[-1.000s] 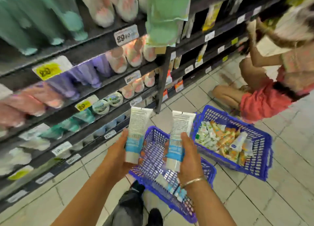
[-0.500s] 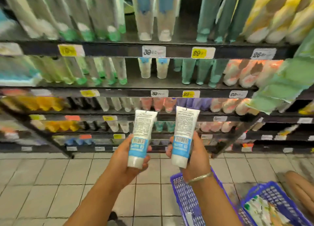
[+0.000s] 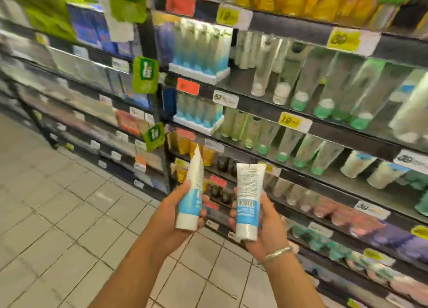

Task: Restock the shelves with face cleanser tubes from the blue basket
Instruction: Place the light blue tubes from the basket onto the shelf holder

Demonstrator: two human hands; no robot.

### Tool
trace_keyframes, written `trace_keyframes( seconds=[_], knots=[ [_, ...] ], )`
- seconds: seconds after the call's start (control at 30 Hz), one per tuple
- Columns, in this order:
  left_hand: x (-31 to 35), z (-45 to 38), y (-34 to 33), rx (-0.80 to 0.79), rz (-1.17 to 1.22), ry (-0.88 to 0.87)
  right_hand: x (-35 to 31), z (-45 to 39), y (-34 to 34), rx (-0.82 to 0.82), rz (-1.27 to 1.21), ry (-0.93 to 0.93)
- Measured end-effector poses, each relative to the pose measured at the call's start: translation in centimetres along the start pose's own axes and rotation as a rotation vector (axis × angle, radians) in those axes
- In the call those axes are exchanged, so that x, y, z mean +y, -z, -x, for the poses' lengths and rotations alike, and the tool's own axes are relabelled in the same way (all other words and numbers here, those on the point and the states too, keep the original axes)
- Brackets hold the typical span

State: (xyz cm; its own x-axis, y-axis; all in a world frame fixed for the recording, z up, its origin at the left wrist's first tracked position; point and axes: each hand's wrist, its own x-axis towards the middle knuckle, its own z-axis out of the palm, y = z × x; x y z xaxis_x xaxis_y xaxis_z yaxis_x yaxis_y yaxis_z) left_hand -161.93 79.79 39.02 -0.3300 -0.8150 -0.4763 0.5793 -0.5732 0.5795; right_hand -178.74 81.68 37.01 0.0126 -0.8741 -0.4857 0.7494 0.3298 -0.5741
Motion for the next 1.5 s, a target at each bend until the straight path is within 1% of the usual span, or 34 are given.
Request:
trace_keyframes(
  seconds=[0.1,0.2,0.27,0.33,0.43,0.57,0.63,0.73,0.87,1.0,1.13,1.27,1.4,1.5],
  knots=[
    [5.1,0.9,4.3,0.062,0.0,-0.089,2.9,-2.7,-5.5,-0.048,0.037,-0.021],
    [8.2,2.1,8.5,0.146,0.022,-0.16,5.8,-4.6,-9.5,-0.142,0.107,-0.083],
    [10.0,2.6,10.4,0.165,0.026,-0.202,7.0,-5.6,-11.7,-0.191,0.125,-0.118],
    [12.0,2.3,11.4,0.149,0.032,-0.245,7.3,-6.8,-14.0,-0.217,0.112,-0.122],
    [14.3,1.3,12.0,0.135,0.024,-0.284,6.9,-8.3,-16.8,-0.194,0.152,-0.105],
    [16.1,-0.5,12.2,0.158,0.036,-0.288,6.3,-10.5,-18.2,-0.141,0.255,-0.094],
    [17.6,-1.4,11.7,0.125,0.045,-0.293,5.7,-11.7,-19.1,-0.171,0.261,-0.075],
    [20.5,-2.5,10.5,0.069,-0.008,-0.339,4.0,-13.5,-21.2,-0.31,0.269,-0.036],
    [25.6,-3.4,7.5,-0.004,-0.157,-0.487,0.7,-15.2,-26.1,-0.55,0.326,0.089],
    [29.6,-4.3,4.2,-0.031,-0.273,-0.635,-2.7,-15.8,-30.0,-0.679,0.397,0.217],
    [32.9,-4.7,1.7,-0.051,-0.358,-0.77,-5.7,-15.5,-33.1,-0.767,0.478,0.323],
    [36.6,-4.8,-0.8,-0.112,-0.379,-0.899,-8.5,-15.0,-36.1,-0.848,0.484,0.398],
    [39.8,-5.0,-3.5,-0.216,-0.357,-0.974,-11.1,-14.2,-38.6,-0.861,0.541,0.5],
    [42.3,-5.0,-5.4,-0.24,-0.325,-1.023,-12.7,-13.6,-40.8,-0.839,0.562,0.595]
  ],
)
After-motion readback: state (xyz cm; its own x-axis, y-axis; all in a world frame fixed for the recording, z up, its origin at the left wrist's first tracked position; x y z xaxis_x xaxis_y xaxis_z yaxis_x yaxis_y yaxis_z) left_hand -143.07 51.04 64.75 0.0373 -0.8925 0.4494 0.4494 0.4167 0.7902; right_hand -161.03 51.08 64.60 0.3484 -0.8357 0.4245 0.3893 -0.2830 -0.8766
